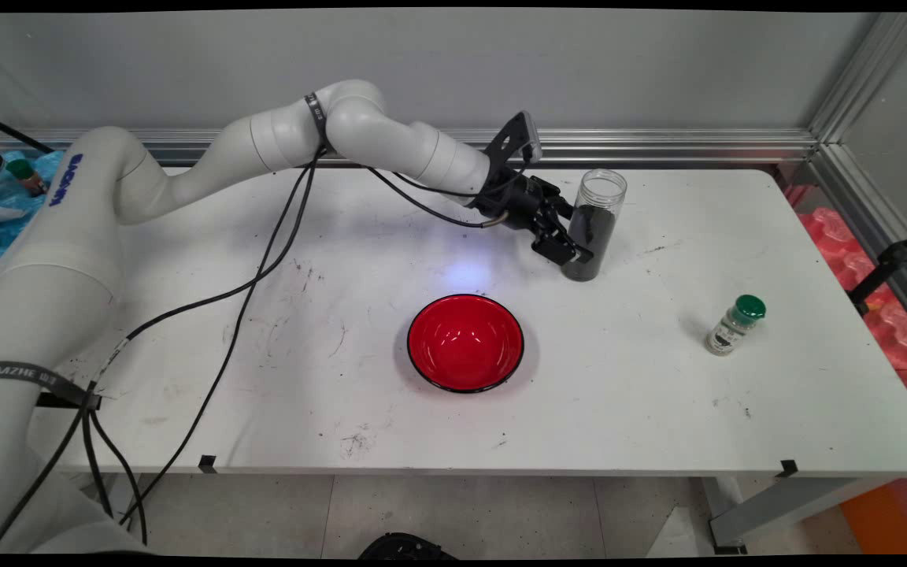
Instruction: Pick up the black seasoning powder from the table, then pour the black seasoning powder in the red bowl
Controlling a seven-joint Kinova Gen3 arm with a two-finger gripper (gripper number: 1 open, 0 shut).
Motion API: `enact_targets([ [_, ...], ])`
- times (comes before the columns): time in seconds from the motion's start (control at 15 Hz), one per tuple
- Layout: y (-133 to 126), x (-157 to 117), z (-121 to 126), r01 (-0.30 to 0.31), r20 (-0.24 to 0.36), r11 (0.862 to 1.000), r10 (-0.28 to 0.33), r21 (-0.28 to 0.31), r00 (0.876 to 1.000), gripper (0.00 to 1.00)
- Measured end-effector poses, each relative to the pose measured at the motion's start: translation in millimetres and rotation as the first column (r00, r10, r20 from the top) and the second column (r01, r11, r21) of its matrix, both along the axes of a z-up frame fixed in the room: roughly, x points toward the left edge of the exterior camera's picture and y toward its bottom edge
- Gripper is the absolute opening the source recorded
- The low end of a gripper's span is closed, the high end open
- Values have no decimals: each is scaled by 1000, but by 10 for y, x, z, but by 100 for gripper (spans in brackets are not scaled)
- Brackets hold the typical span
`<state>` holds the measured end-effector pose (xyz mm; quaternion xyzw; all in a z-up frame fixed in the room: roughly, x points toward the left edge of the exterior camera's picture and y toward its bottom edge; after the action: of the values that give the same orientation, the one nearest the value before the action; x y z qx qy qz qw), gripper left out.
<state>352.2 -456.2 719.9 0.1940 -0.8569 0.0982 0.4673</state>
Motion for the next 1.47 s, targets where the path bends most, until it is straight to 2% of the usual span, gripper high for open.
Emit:
enact_targets([
  [0.93,-15,-68,-151,-49,-19,998,50,42,999,100],
  [1.0,-16,-68,-151,-52,-22,998,53,44,998,0],
  [1.47,15,-46,-139,-60,-34,997,62,56,997,0],
])
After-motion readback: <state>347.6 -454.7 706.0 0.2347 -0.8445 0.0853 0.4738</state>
